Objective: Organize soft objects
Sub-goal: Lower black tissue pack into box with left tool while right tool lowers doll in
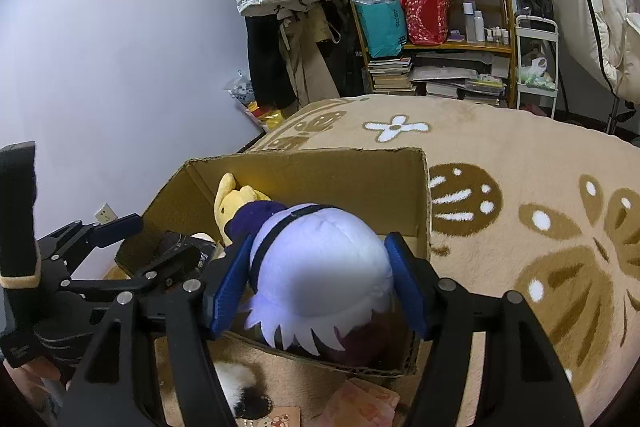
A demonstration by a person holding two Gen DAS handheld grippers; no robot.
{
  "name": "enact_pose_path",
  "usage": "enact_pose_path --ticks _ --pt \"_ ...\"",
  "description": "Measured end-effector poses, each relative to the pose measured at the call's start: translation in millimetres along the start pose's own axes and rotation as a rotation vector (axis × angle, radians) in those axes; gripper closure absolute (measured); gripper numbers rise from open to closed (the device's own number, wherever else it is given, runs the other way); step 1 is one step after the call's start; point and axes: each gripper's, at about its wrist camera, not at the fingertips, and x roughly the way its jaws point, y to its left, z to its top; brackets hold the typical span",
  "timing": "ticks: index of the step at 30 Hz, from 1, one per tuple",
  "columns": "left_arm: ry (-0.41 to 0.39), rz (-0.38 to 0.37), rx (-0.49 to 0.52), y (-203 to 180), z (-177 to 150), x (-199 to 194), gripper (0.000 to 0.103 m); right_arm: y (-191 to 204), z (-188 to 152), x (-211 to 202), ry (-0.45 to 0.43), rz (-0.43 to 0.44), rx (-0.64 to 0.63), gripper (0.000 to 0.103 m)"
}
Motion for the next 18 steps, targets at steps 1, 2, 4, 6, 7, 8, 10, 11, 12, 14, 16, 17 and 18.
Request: enact_pose_path --ticks 1,2,4,6,7,8,10,11,12,14,16,17,18 --pt "0.001 0.005 0.008 -1 0 0 0.022 0 0 -1 -0.001 -0.002 0.0 0.032" --pt "0.002 0.012 0.017 -2 -1 -1 0.022 0 0 1 -0.001 -0.004 -0.002 0.032" --pt "0.0 0.017 0.02 -3 -1 -3 0.021 0 0 1 -0.001 -0.001 -0.001 0.031" --pt "0.001 0.01 0.01 -2 0 -6 0.019 0 -1 1 0.002 0.009 0.004 0.03" --pt "0.003 0.003 0.0 -1 0 -8 0.018 0 -1 -1 0.002 0.012 0.006 0.027" --pt "0.004 0.001 -0.007 -1 1 -9 0.013 0 0 -2 -0.002 0.017 0.01 0.022" --pt "0.014 0.001 -0.016 1 4 -12 0.009 1 1 -8 -0.02 0.028 0.017 0.016" --pt "0.019 -0.003 -0.019 2 5 -13 0.009 3 3 -12 -0.037 0.021 0.022 0.015" --pt "0.024 -0.006 -0.024 3 6 -15 0.009 4 4 -15 -0.046 0.011 0.024 0.015" --pt "0.024 -0.004 -0.036 6 7 -21 0.008 5 7 -22 -0.057 0.012 0.031 0.007" --pt "0.015 0.013 -0.045 8 7 -28 0.005 5 9 -28 -0.063 0.016 0.044 0.0" --pt "0.009 0.019 -0.049 9 6 -33 0.005 5 10 -31 -0.065 0.011 0.05 0.0" --pt "0.002 0.02 -0.051 10 5 -38 0.004 5 10 -35 -0.071 0.0 0.057 0.0"
